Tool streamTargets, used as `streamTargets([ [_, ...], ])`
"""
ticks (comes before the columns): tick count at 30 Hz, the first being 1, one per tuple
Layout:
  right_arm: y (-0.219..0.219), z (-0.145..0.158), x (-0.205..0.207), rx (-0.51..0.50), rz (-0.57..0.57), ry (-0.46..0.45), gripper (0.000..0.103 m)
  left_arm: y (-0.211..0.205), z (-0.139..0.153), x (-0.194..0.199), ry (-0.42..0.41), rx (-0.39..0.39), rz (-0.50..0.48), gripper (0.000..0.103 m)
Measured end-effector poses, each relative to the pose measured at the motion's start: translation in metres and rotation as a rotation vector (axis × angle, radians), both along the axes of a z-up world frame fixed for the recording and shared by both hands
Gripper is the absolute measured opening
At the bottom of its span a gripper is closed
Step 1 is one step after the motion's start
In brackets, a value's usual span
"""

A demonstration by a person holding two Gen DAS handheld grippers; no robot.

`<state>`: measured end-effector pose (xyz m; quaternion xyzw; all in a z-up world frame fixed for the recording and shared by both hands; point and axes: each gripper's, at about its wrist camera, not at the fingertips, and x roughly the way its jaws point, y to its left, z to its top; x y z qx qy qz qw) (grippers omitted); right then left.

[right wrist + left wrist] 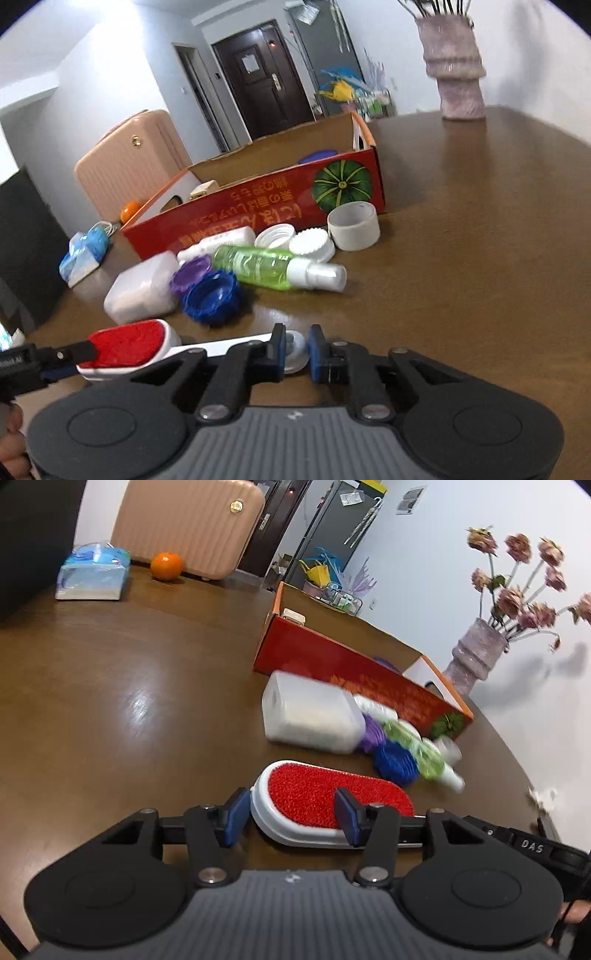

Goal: Organize rigid objects
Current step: 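Grasp the red-and-white lint brush with the left tool, then lower the lint brush into the cardboard box and open the left tool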

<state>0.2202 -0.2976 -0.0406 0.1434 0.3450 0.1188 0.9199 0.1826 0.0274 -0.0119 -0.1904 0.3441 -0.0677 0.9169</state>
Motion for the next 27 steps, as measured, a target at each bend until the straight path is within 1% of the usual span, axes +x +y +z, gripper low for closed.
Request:
streamTargets([
  [5, -0.004, -0.001, -0.055, -0.003, 0.017, 0.002, 0.013, 0.001, -0.001, -0.042, 0.003, -0.003, -0.019, 0.051],
  [9, -0.006, -0.002, -0.08, 0.001, 0.003, -0.007, 0.013, 0.0, -0.002, -0.056, -0.008, 0.002, -0.04, 0.052],
  [11, -0.007, -0.003, -0.084, 0.019, -0.011, -0.01, 0.013, 0.0, -0.001, -0.058, -0.005, -0.002, -0.042, 0.053],
  [12, -0.006, -0.003, -0.086, 0.019, -0.018, -0.011, 0.013, 0.001, -0.002, -0.058, -0.001, -0.002, -0.038, 0.055],
  [15, -0.001, -0.002, -0.092, -0.009, -0.024, -0.028, 0.013, 0.002, -0.002, -0.06, 0.008, -0.022, -0.035, 0.053],
  [17, 0.001, -0.001, -0.094, -0.017, -0.03, -0.034, 0.013, 0.0, 0.0, -0.065, -0.009, -0.005, -0.028, 0.053],
  [22, -0.002, 0.007, -0.098, -0.002, -0.028, -0.081, 0.014, 0.001, 0.011, -0.068, -0.062, -0.01, -0.024, 0.052],
  [25, -0.003, 0.014, -0.096, -0.004, -0.038, -0.103, 0.014, -0.002, 0.016, -0.064, -0.081, -0.01, -0.024, 0.052],
  [27, -0.004, 0.018, -0.091, -0.009, -0.045, -0.116, 0.014, -0.004, 0.022, -0.054, -0.084, -0.015, -0.027, 0.052],
])
